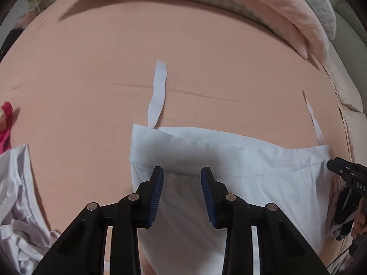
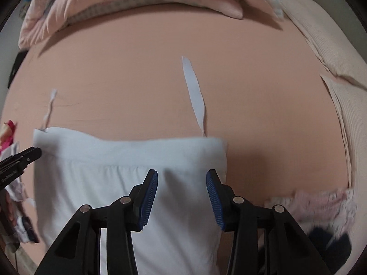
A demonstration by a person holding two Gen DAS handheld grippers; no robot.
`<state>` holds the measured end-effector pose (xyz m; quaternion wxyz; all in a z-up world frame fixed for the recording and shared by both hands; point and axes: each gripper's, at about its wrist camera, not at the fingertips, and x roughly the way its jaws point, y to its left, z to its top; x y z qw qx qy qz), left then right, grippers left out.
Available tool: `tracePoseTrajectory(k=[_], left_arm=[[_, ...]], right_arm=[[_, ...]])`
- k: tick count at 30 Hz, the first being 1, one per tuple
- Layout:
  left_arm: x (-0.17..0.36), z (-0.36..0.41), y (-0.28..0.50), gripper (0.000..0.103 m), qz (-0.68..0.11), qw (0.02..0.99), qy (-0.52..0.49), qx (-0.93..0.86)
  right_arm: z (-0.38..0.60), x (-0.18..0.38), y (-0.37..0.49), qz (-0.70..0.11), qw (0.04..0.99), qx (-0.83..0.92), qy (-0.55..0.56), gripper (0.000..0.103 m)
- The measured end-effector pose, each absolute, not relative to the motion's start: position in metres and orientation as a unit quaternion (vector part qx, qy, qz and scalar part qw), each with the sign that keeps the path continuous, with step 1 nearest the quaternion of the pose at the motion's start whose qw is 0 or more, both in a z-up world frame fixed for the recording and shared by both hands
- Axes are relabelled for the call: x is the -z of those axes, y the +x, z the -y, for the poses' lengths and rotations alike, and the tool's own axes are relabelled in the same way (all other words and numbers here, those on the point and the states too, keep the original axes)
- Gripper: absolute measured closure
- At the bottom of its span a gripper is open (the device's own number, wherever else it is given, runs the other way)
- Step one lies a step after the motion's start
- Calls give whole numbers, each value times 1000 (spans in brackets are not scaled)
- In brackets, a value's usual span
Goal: Fold clothes
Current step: 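Move both grippers to the waistband of the white skirt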
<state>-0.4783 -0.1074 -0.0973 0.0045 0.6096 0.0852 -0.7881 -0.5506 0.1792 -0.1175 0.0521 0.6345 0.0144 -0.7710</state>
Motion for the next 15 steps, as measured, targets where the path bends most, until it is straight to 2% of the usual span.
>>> tracePoseTrajectory(k=[3,4,5,7,10,15], left_arm=[[110,106,-481,72,-81,2,620,780],[114,104,-482,73,-74,1,622,780],[117,102,-483,75,-66,0,623,779],[118,98,-483,88,-49,2,617,786],[115,92,-483,98,-40,2,610,791],[94,81,-485,99,-48,-18,587,808]], right_arm=[[-177,137,-562,-16,59,760,647,61],[-175,142,-563,-16,64,758,649,73],[-173,144,-563,-19,70,759,647,78],[-169,146,-561,-27,80,764,640,92],[-168,142,-554,-28,80,772,630,96],[-184,118,-541,-8,60,796,603,97]])
